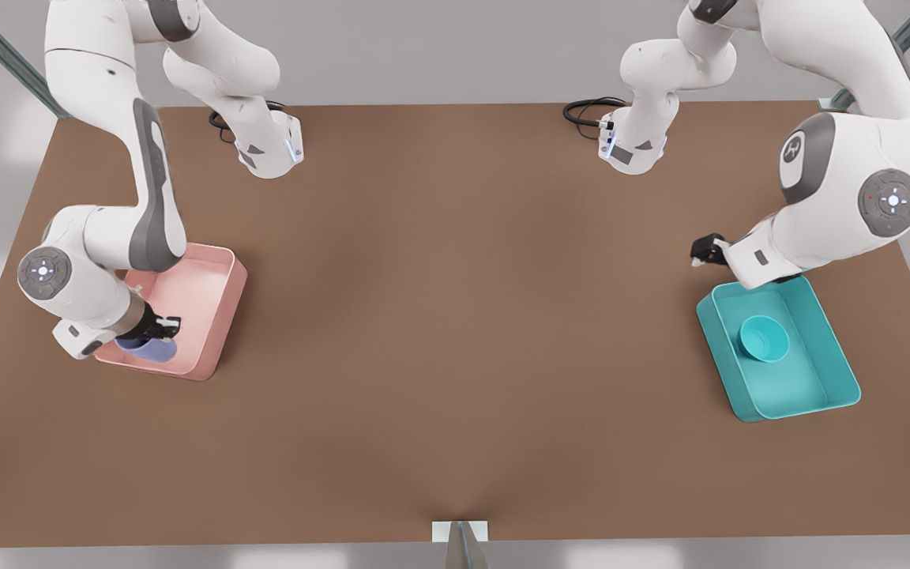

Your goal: Put the bowls and cups in different boxes

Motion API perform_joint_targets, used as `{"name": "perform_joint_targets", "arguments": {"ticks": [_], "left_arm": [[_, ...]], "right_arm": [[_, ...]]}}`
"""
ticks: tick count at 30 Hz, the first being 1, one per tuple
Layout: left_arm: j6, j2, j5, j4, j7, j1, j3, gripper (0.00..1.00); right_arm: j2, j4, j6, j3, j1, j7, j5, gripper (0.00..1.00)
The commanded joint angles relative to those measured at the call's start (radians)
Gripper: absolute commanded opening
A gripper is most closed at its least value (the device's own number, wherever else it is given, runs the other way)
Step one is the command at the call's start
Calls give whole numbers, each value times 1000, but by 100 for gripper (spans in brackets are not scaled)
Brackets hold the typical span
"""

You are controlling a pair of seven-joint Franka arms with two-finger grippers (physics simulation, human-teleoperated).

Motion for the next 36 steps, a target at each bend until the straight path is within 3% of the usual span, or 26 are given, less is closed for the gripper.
{"name": "perform_joint_targets", "arguments": {"ticks": [1, 13, 19, 20, 22, 29, 33, 36], "left_arm": [[-76, -1, -10, 0, -160, 2, 0, 100], [-73, 2, -9, -6, -160, 9, -2, 100], [-73, 2, -7, -6, -161, 9, 0, 100], [-74, 2, -9, -6, -161, 9, -2, 100], [-76, 2, -9, -6, -161, 15, -2, 100], [-57, -1, -9, -4, -163, 15, -2, 100], [-59, -4, -7, -4, -163, 15, -3, 100], [-57, -4, -7, -4, -163, 15, -3, 100]], "right_arm": [[18, -4, -73, 0, -24, -181, -46, 21], [212, -53, 222, 1, -111, -181, -41, 21], [224, -60, 228, 4, -117, -179, -38, 21], [227, -60, 225, 4, -117, -179, -37, 39], [238, -60, 224, 9, -116, -179, -37, 97], [218, -53, 178, 15, -114, -179, -37, 100], [132, -39, 102, 32, -111, -178, -35, 100], [12, 88, -134, 73, -110, -188, 17, 100]]}}
